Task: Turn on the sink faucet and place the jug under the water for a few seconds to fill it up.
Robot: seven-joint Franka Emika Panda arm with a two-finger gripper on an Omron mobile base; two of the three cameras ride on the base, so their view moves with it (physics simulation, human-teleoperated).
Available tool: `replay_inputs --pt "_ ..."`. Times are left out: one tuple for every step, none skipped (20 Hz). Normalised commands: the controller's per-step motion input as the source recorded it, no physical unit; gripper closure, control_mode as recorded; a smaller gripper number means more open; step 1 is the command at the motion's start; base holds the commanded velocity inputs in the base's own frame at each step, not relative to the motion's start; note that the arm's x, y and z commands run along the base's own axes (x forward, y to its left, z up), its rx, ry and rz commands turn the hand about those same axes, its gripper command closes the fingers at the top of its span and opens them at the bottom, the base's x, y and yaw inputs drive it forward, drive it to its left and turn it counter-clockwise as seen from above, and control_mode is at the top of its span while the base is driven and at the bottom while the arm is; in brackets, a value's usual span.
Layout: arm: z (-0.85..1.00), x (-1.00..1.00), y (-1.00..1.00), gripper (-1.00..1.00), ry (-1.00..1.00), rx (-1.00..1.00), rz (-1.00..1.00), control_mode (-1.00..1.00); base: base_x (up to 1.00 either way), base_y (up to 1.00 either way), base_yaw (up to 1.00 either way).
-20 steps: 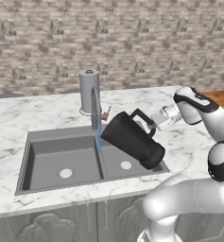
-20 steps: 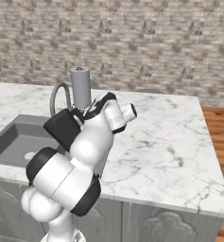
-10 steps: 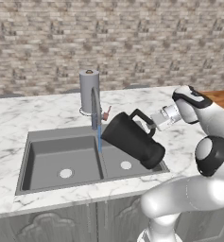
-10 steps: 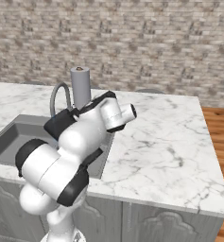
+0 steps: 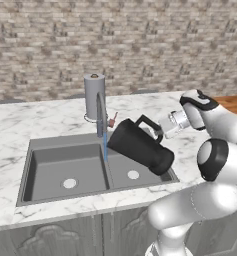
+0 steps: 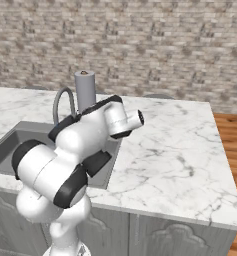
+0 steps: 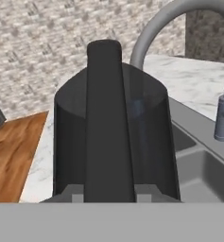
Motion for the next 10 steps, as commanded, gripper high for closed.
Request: replay_inputs --pt "0.00 0.34 0.12 1.00 -0.18 0.00 0.00 -1.00 0.00 0.00 0.00" --pt "0.00 0.31 0.09 1.00 -0.10 0.00 0.00 -1.00 0.00 0.00 0.00" --pt "0.00 0.26 0.07 1.00 -0.09 0.00 0.00 -1.00 0.00 0.00 0.00" --pt "0.00 0.11 0.01 1.00 -0.05 0.00 0.00 -1.00 0.00 0.00 0.00" --pt "-0.03 0.09 0.00 1.00 -0.02 0.00 0.00 -1.00 0.00 0.00 0.00" --pt "-0.04 0.13 0.06 1.00 -0.04 0.00 0.00 -1.00 0.00 0.00 0.00" --pt "-0.10 0.04 0.06 1.00 -0.05 0.00 0.00 -1.00 0.00 0.00 0.00" --pt "-0.15 0.00 0.05 1.00 -0.03 0.00 0.00 -1.00 0.00 0.00 0.00" --pt "-0.22 0.00 0.10 1.00 -0.02 0.00 0.00 -1.00 0.00 0.00 0.00" --pt "-0.23 0.00 0.11 1.00 -0.02 0.00 0.00 -1.00 0.00 0.00 0.00"
